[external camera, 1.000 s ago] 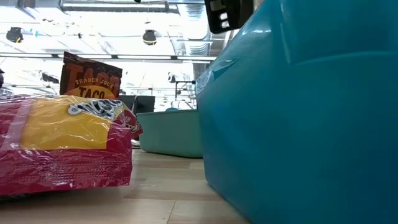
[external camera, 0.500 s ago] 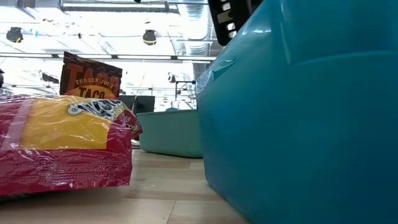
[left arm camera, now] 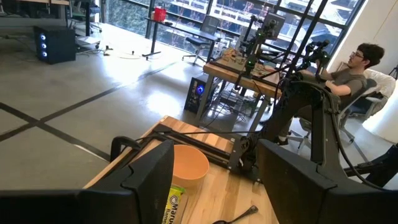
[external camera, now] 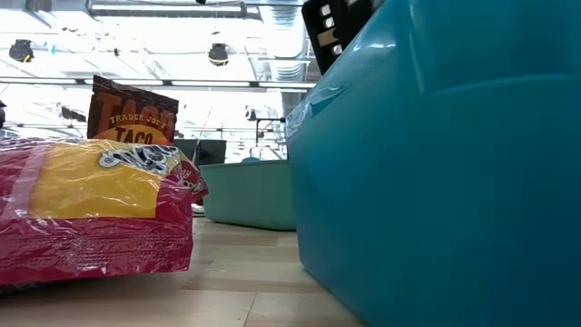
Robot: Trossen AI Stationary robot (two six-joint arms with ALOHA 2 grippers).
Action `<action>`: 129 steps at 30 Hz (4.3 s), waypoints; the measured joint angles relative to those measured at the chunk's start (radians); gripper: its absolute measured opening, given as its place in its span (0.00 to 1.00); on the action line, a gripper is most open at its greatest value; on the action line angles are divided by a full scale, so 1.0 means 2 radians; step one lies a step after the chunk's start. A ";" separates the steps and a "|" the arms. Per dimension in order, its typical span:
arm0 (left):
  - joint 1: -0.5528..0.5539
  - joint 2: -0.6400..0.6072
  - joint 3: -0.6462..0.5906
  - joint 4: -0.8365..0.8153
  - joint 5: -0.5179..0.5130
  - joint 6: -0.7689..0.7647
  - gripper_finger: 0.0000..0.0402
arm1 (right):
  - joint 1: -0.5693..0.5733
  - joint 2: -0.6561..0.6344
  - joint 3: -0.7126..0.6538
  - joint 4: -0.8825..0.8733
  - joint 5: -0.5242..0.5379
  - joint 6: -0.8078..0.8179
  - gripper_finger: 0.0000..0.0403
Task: Pick & Place Food Item
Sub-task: Put the golden seasoning bottle into the blue bin
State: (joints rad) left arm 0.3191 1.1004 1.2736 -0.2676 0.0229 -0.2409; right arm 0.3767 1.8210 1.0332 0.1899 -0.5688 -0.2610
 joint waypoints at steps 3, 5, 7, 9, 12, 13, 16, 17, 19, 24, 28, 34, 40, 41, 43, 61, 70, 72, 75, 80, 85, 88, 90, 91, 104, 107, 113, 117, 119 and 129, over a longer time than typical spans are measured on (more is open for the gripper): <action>0.000 0.000 0.000 0.000 0.000 0.000 0.56 | 0.004 0.000 0.000 -0.003 0.026 0.000 0.72; 0.000 0.000 0.000 0.000 0.000 0.000 0.56 | 0.005 0.000 0.000 -0.004 0.034 0.007 0.72; 0.000 0.000 0.000 0.000 0.000 0.000 0.56 | 0.005 0.000 0.000 -0.004 0.034 0.020 0.72; 0.000 0.000 0.000 0.000 0.000 0.000 0.56 | 0.006 0.000 0.000 -0.004 0.036 0.028 0.72; 0.000 0.000 0.000 0.000 0.000 0.000 0.56 | 0.008 0.000 0.000 -0.004 0.052 0.028 0.72; 0.000 0.000 0.000 0.000 0.000 0.000 0.56 | 0.009 0.000 0.000 -0.004 0.052 0.029 0.72; 0.000 0.000 0.000 0.000 0.000 0.000 0.56 | 0.012 0.000 0.000 -0.004 0.054 0.039 0.72; 0.000 0.000 0.000 0.000 0.000 0.000 0.56 | 0.014 0.000 0.000 -0.005 0.054 0.039 0.72; 0.000 0.000 0.000 0.000 0.000 0.000 0.56 | 0.015 0.000 0.000 -0.005 0.054 0.039 0.72; 0.000 0.000 0.000 0.000 0.000 0.000 0.57 | 0.018 0.002 0.000 -0.011 0.054 0.039 0.72; 0.000 0.000 0.000 0.000 0.000 0.000 0.56 | 0.020 0.019 0.002 -0.022 0.053 0.048 0.72; 0.000 0.000 0.000 0.004 0.000 0.000 0.56 | 0.020 0.035 0.030 -0.021 0.052 0.051 0.72; 0.000 0.000 0.000 0.018 0.000 0.000 0.56 | 0.017 0.034 0.030 -0.043 0.050 0.037 0.72; 0.000 0.000 0.000 0.020 0.000 0.000 0.56 | 0.017 0.034 0.030 -0.045 0.050 0.036 0.72; 0.000 0.000 0.000 0.025 0.000 0.000 0.56 | 0.018 0.034 0.031 -0.044 0.050 0.035 0.72; 0.000 0.000 0.000 0.034 0.000 0.000 0.56 | 0.014 0.034 0.031 -0.054 0.050 0.034 0.72; 0.000 0.000 0.000 0.034 0.000 0.000 0.56 | 0.010 0.034 0.031 -0.071 0.050 0.022 0.72; 0.000 0.000 0.000 0.034 0.000 0.000 0.57 | 0.010 0.034 0.031 -0.071 0.051 0.022 0.72; 0.000 0.000 0.000 0.034 0.000 0.000 0.57 | 0.010 0.034 0.031 -0.073 0.054 0.022 0.72; 0.000 0.000 0.000 0.034 0.000 0.000 0.56 | 0.010 0.034 0.031 -0.078 0.054 0.021 0.72; 0.000 0.000 0.000 0.034 0.000 0.000 0.56 | 0.010 0.033 0.031 -0.080 0.054 0.021 0.72; 0.000 0.000 0.000 0.034 0.000 0.000 0.56 | 0.010 0.033 0.031 -0.080 0.072 0.021 0.72; 0.000 0.000 0.000 0.034 0.000 0.000 0.56 | 0.012 0.033 0.031 -0.078 0.090 0.021 0.72; 0.000 0.000 0.000 0.034 0.000 0.000 0.56 | 0.013 0.033 0.031 -0.078 0.097 0.021 0.72; 0.000 0.000 0.000 0.033 0.000 0.000 0.56 | 0.016 0.032 0.031 -0.077 0.106 0.027 0.72; 0.000 0.000 0.000 0.033 0.000 0.000 0.57 | 0.016 0.033 0.031 -0.077 0.105 0.027 0.72; 0.000 0.000 0.000 0.033 0.000 0.000 0.56 | 0.017 0.032 0.031 -0.074 0.104 0.052 0.72; 0.000 0.000 0.000 0.033 0.000 0.000 0.56 | 0.017 0.032 0.031 -0.075 0.104 0.052 0.72; 0.000 0.000 0.000 0.033 0.000 0.000 0.56 | 0.017 0.032 0.031 -0.074 0.104 0.056 0.72; 0.000 0.000 0.000 0.033 0.000 0.000 0.56 | 0.017 0.032 0.031 -0.072 0.103 0.062 0.82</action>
State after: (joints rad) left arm 0.3194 1.1004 1.2737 -0.2008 0.0228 -0.2408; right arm 0.4110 1.8858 1.0946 0.0454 -0.3636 -0.1379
